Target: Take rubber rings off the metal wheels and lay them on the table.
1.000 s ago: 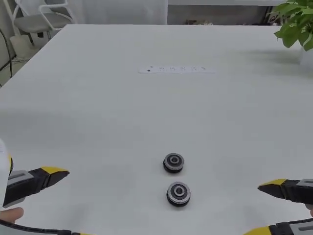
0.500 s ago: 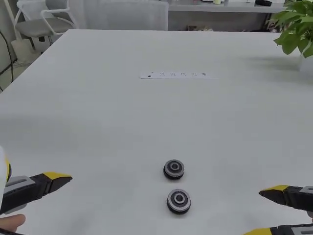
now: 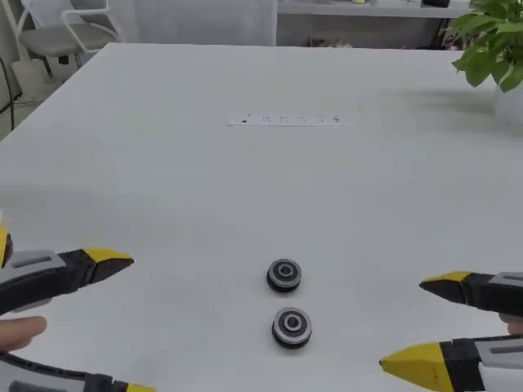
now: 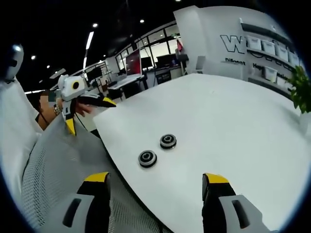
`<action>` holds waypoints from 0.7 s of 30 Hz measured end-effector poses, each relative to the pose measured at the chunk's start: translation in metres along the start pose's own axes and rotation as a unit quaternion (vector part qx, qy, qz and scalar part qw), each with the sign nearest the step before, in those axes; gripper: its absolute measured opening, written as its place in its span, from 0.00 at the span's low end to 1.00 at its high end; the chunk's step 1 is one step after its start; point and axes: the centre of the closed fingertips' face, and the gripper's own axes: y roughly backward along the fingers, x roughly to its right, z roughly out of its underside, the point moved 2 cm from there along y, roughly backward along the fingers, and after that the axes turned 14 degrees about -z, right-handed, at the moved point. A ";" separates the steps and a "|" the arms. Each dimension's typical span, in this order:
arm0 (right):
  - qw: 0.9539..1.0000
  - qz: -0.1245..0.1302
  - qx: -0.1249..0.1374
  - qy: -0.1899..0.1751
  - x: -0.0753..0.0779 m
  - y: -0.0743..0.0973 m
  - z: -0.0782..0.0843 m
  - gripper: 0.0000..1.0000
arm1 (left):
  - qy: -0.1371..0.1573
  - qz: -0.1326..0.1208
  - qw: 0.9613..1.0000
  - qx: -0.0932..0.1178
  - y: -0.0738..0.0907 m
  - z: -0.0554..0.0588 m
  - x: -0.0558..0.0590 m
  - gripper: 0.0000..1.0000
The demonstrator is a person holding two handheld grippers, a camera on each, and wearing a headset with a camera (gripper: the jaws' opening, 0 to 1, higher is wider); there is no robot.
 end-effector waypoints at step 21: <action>0.991 -0.044 -0.011 0.125 -0.008 -0.036 -0.065 0.65 | -0.107 0.007 0.986 0.130 -0.023 -0.086 -0.005 0.92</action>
